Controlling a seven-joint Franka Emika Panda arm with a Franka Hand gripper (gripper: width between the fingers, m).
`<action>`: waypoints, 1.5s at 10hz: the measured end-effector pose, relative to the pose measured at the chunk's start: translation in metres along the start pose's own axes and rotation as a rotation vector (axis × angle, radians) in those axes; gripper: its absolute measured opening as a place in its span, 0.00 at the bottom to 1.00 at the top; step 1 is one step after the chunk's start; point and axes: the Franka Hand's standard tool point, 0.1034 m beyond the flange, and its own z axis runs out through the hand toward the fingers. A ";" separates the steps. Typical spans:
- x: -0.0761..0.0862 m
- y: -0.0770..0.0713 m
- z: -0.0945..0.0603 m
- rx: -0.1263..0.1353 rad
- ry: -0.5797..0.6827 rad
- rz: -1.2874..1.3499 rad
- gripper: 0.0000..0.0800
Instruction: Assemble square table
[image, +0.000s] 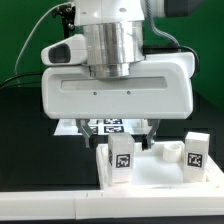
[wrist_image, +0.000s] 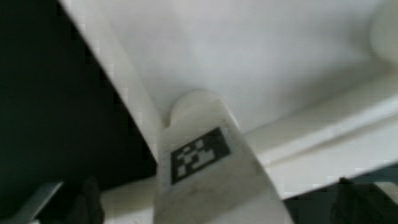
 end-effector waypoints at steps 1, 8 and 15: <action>-0.001 -0.001 0.001 -0.003 -0.006 -0.128 0.81; -0.002 -0.003 0.002 -0.006 -0.002 0.265 0.36; -0.001 -0.015 0.005 0.041 0.016 1.356 0.36</action>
Offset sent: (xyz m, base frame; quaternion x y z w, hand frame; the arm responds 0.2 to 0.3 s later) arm 0.0000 0.0000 0.0000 0.0000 0.0000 0.0000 1.0000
